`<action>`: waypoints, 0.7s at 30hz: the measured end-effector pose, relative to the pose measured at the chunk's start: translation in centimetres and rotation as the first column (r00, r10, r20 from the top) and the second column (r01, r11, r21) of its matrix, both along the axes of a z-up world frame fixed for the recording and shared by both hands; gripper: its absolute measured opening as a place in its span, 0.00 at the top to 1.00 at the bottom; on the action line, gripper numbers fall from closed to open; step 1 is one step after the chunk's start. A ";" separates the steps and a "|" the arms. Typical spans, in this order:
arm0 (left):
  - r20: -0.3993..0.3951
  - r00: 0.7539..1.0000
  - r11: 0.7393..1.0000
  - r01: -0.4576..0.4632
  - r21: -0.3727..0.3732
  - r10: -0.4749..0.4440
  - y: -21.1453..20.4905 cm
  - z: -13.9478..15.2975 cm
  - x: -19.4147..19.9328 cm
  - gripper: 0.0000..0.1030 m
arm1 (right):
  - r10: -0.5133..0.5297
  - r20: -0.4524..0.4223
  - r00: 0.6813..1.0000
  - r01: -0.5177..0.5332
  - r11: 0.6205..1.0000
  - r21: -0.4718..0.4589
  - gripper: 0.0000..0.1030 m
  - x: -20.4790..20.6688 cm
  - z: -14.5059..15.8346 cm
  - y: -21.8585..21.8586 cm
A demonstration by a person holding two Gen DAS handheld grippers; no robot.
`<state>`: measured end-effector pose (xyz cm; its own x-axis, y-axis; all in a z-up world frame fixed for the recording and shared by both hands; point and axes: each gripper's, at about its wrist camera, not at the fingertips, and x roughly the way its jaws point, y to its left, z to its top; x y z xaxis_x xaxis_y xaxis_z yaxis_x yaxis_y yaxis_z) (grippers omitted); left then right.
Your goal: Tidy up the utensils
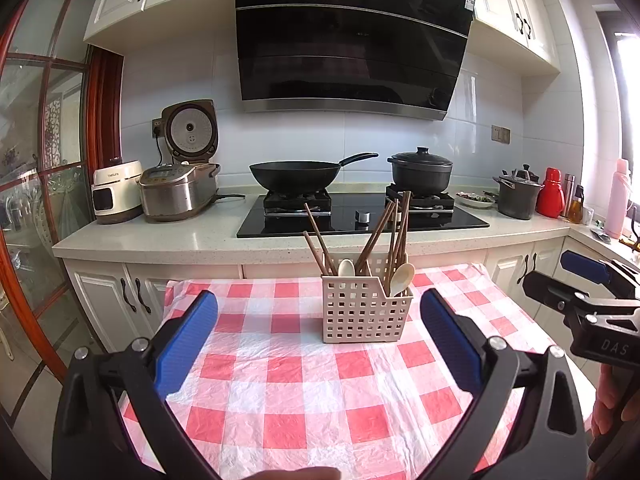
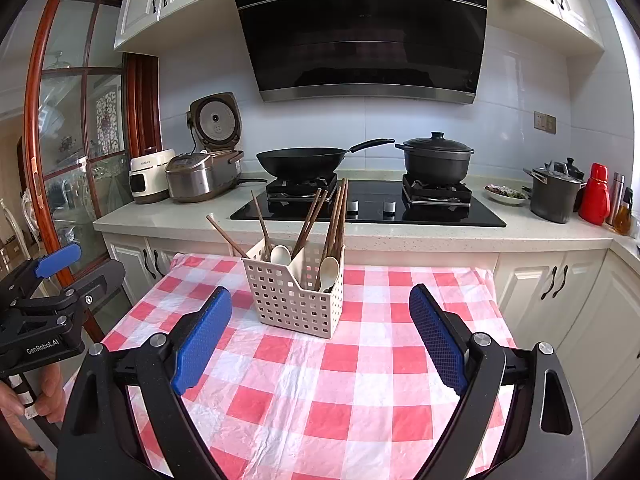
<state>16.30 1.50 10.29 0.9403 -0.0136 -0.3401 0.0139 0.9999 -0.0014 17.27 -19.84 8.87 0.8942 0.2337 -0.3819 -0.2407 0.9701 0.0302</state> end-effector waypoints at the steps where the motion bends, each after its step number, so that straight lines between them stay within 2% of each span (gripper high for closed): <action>1: -0.001 1.000 1.000 0.000 -0.001 0.000 0.0 0.0 0.0 0.05 | 0.000 0.000 1.000 0.000 1.000 0.000 0.18 0.0 0.0 0.0; 21: -0.007 1.000 1.000 0.007 0.009 -0.007 -0.2 -0.1 0.2 0.05 | -0.006 0.004 1.000 0.006 1.000 0.008 0.18 0.0 -0.1 -0.2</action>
<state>16.46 1.28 10.21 0.9378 -0.0167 -0.3467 0.0205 0.9998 0.0073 17.25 -20.00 8.81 0.8969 0.2317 -0.3767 -0.2352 0.9712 0.0372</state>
